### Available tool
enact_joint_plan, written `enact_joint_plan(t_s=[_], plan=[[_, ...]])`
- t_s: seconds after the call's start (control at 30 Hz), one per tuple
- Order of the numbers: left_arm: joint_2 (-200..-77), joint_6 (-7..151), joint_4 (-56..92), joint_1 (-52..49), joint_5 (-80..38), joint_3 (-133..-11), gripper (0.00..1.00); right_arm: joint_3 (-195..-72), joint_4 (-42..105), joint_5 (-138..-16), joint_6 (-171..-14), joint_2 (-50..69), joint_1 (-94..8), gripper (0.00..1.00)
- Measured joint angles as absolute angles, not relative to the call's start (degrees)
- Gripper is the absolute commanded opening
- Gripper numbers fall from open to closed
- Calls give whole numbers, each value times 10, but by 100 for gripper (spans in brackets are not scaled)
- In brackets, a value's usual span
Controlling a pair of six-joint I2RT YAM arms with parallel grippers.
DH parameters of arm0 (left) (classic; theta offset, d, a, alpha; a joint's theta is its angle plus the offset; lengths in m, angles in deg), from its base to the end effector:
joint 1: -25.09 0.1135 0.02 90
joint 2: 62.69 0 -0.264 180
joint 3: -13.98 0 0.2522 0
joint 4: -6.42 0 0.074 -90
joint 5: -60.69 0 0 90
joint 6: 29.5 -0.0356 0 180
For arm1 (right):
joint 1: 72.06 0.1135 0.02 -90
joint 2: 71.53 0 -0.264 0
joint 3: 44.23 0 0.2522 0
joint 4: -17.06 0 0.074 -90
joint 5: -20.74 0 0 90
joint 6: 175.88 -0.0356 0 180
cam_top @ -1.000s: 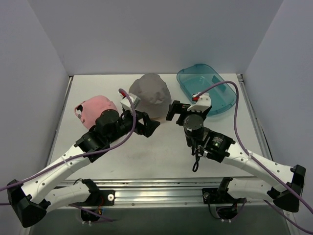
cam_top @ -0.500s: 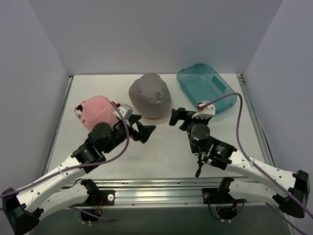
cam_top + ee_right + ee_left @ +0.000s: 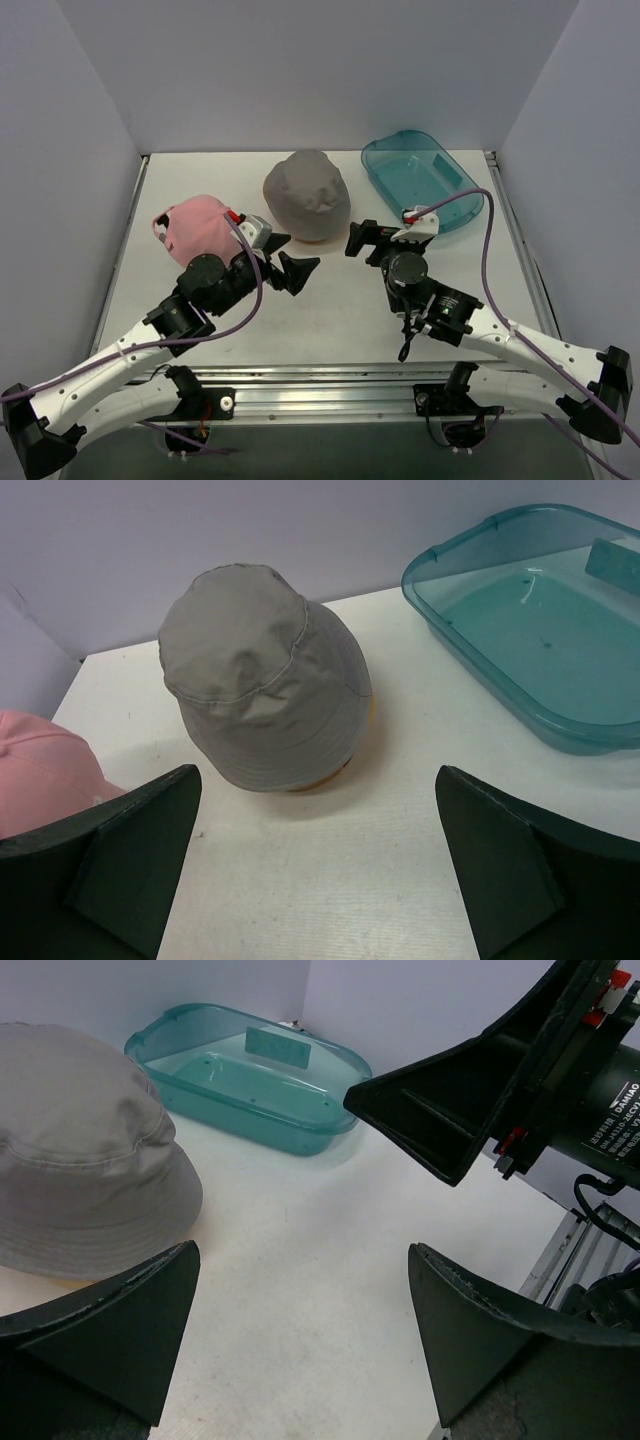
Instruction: Stack the hats
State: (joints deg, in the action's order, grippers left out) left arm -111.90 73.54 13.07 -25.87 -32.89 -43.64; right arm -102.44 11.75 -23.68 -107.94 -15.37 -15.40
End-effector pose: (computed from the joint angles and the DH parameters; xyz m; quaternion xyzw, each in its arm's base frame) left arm 0.1318 -0.1590 0.3536 0.2049 0.6654 -0.3618 0.6200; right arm 0.1439 0.1724 0.3545 0.0967 0.6677 0.2414 0.6975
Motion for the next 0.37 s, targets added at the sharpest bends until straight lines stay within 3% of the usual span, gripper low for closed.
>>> enact_joint_plan(t_s=[0.37], plan=[[-1110,733,130,-265,-338,-436,94,-1024,117,-237,-1077,-163,-154,100]])
